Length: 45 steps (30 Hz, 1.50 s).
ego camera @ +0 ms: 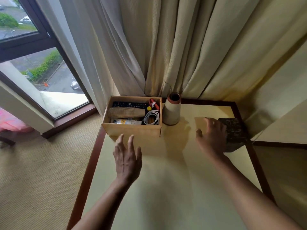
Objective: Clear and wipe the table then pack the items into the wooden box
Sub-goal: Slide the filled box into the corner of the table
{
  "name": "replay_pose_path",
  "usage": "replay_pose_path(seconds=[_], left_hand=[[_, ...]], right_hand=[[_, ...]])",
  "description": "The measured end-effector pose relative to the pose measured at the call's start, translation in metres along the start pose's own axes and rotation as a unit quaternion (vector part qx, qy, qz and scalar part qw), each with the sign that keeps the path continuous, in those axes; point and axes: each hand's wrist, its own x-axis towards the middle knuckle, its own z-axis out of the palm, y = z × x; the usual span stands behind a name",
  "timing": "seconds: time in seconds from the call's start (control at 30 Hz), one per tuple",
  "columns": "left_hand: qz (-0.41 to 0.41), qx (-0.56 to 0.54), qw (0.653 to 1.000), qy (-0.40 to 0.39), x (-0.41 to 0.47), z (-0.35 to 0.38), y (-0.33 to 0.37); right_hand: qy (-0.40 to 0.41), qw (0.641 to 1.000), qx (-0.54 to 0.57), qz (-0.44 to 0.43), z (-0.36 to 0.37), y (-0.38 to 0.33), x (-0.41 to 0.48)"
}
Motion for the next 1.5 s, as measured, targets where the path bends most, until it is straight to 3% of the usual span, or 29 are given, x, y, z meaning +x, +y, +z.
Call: replay_pose_path(seconds=[0.17,0.27,0.37,0.47,0.6,0.7,0.93,1.5], left_hand=[[0.059,0.046,0.985,-0.157,-0.051,0.043,0.026],[0.057,0.064,0.976,-0.2,-0.058,0.058,0.033],[0.054,0.087,0.969,-0.223,-0.058,0.061,0.039],[0.053,0.117,0.963,-0.236,-0.06,0.06,0.039],[0.053,0.131,0.961,-0.237,-0.062,0.06,0.042],[0.055,0.125,0.966,-0.221,-0.062,0.06,0.041],[0.054,0.119,0.968,-0.213,-0.061,0.064,0.038],[0.054,0.128,0.966,-0.219,-0.063,0.063,0.041]], right_hand=[[-0.016,0.989,-0.118,0.085,-0.01,0.058,0.014],[-0.078,0.984,-0.088,0.134,-0.01,0.078,0.021],[-0.07,0.988,-0.041,0.132,-0.015,0.087,0.025],[-0.073,0.983,0.096,0.135,-0.01,0.093,0.034],[-0.093,0.897,0.374,0.217,0.001,0.086,0.042],[-0.093,0.863,0.429,0.251,0.015,0.079,0.04],[-0.068,0.897,0.385,0.204,0.041,0.074,0.025],[-0.086,0.901,0.381,0.187,0.062,0.041,0.04]])
